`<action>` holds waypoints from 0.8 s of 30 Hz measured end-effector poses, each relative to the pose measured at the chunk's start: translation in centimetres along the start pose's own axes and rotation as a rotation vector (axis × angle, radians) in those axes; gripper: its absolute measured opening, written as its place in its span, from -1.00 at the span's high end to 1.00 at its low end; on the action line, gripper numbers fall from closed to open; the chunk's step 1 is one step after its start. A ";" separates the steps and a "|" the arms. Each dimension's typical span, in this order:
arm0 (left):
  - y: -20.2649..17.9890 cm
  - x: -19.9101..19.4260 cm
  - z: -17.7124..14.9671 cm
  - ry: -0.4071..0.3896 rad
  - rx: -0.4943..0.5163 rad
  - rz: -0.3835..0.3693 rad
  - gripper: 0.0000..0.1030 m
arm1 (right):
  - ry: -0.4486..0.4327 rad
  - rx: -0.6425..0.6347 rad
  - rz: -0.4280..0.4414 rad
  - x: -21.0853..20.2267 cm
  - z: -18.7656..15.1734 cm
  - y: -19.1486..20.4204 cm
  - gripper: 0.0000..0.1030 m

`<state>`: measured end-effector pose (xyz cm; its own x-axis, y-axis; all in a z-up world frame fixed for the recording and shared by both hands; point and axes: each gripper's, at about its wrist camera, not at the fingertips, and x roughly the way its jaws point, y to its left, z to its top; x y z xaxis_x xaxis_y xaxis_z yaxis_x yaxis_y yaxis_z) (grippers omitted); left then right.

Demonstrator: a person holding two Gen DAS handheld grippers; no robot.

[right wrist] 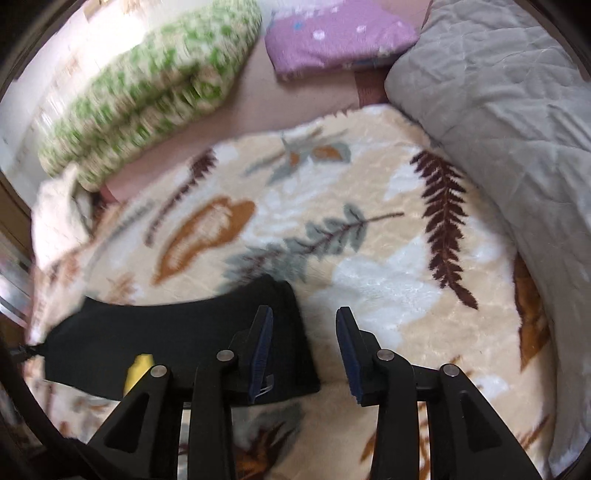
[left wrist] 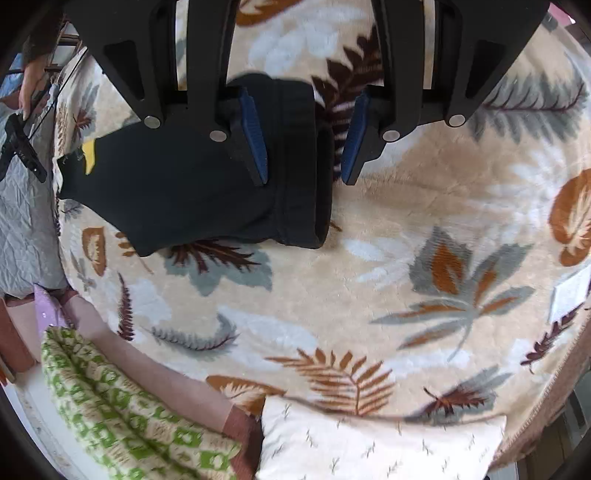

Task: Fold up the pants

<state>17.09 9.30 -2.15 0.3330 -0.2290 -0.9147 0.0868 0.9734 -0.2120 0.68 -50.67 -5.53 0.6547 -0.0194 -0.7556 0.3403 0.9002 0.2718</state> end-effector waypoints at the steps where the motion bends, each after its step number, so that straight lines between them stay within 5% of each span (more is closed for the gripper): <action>1: -0.6 -1.0 -0.1 -0.023 0.015 0.018 0.23 | -0.002 -0.012 0.019 -0.8 0.1 0.6 0.26; 7: -5.0 -4.2 1.4 -0.038 0.118 -0.061 0.19 | 0.068 -0.176 0.231 -1.8 0.7 8.8 -0.01; 9: -6.8 -3.4 2.6 -0.015 0.180 -0.078 -0.15 | 0.111 -0.229 0.322 -0.7 1.1 12.6 -0.01; 11: -8.8 -1.3 4.1 0.051 0.259 -0.117 -0.21 | 0.162 -0.286 0.394 0.9 1.4 16.3 -0.09; 15: -11.3 3.5 6.1 0.192 0.387 -0.130 -0.21 | 0.259 -0.448 0.420 6.1 1.5 23.1 -0.14; 24: -13.4 7.2 6.9 0.258 0.669 -0.126 -0.21 | 0.384 -0.557 0.491 15.8 1.7 29.8 -0.14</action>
<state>24.83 -5.50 -3.53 0.0576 -0.2494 -0.9667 0.6933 0.7068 -0.1410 22.27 -24.91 -8.41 0.3319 0.4904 -0.8058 -0.3733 0.8528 0.3653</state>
